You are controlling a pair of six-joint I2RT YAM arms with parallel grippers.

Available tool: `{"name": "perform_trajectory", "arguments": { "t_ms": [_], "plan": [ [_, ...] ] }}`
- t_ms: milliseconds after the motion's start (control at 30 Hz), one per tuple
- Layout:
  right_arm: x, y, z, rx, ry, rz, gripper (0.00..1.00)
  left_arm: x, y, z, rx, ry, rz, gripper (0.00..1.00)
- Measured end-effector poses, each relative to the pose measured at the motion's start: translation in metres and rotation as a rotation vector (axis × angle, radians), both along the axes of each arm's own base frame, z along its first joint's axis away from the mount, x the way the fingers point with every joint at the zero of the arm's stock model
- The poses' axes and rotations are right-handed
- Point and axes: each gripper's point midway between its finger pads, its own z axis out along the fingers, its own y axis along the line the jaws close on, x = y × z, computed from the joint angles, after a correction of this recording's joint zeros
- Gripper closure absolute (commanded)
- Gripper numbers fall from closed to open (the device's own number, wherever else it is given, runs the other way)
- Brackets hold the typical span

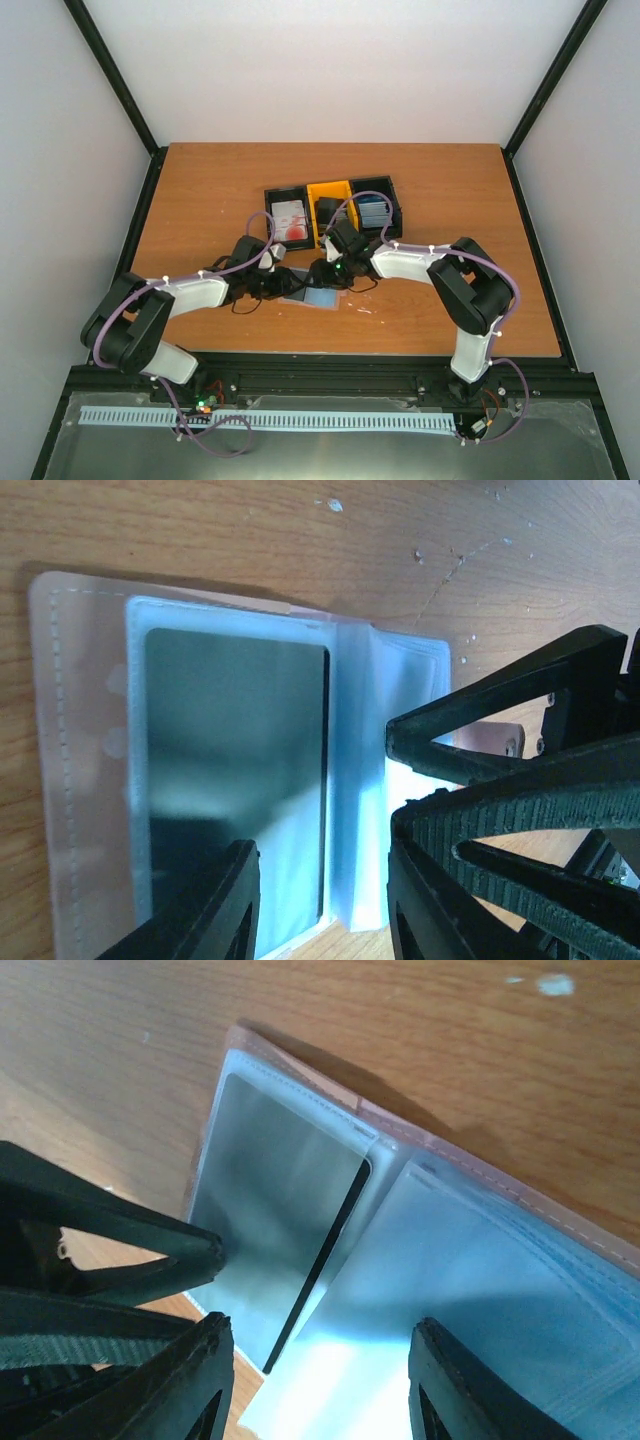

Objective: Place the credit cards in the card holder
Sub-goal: Turn over the card slot in the card holder.

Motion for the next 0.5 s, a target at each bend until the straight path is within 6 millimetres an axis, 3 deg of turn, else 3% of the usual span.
{"name": "perform_trajectory", "arguments": {
  "t_ms": [333, 500],
  "plan": [
    [0.002, 0.008, 0.007, 0.110, 0.040, -0.020, 0.52, 0.003, 0.003, 0.006, 0.006, -0.030, 0.018, 0.70],
    [0.008, 0.021, 0.022, 0.209, 0.038, -0.030, 0.53, 0.000, 0.008, 0.003, 0.025, -0.030, 0.032, 0.71]
  ]
}}
